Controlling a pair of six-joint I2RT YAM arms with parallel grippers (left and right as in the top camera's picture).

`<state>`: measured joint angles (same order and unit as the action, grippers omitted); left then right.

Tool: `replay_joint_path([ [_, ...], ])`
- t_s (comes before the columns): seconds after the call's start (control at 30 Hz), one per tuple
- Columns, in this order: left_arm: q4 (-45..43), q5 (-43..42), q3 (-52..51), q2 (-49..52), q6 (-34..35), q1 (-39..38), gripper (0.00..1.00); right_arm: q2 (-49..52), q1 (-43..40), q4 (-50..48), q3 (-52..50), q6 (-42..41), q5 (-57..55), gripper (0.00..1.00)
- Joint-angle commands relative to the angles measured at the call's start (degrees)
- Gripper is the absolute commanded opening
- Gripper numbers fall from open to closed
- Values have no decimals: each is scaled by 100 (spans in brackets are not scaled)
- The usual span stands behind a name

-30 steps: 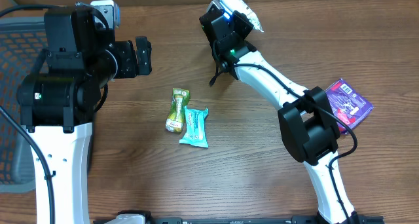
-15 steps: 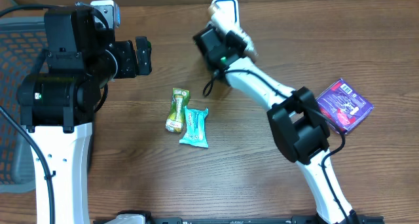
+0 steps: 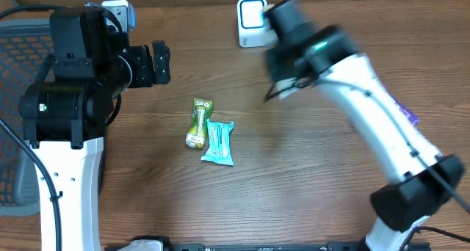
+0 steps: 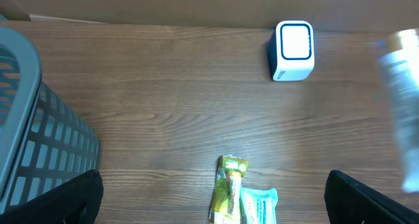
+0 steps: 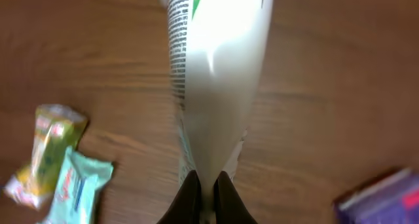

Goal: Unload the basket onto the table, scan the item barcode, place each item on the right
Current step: 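Carry the bottle right and release it beside the purple bag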

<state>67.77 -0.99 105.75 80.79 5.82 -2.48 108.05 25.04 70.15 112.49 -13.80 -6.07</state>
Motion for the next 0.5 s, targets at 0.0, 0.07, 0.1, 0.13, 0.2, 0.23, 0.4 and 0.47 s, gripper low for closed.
replay_joint_path([
  [0.0,-4,35,48,22,-70,22,100,13,-1095,-289,-426,-1405,1016,4],
  [0.07,-4,35,48,22,-70,22,99,13,-1569,-767,-1012,-1823,1156,4],
  [0.1,-4,35,48,22,-70,22,100,13,-1797,-1113,-1510,-2155,1176,4],
  [0.13,-4,35,48,22,-70,22,100,13,-1932,-1314,-1862,-2367,1174,4],
  [0.2,-4,35,48,22,-70,22,100,13,-2159,-1716,-2568,-2603,1169,4],
  [0.23,-4,35,48,22,-70,22,100,13,-2221,-1847,-2774,-2651,1119,4],
  [0.4,-4,35,48,22,-70,22,100,13,-2520,-1976,-3359,-2826,227,4],
  [0.47,-4,35,48,22,-70,22,100,13,-2629,-1873,-3423,-2826,-251,4],
])
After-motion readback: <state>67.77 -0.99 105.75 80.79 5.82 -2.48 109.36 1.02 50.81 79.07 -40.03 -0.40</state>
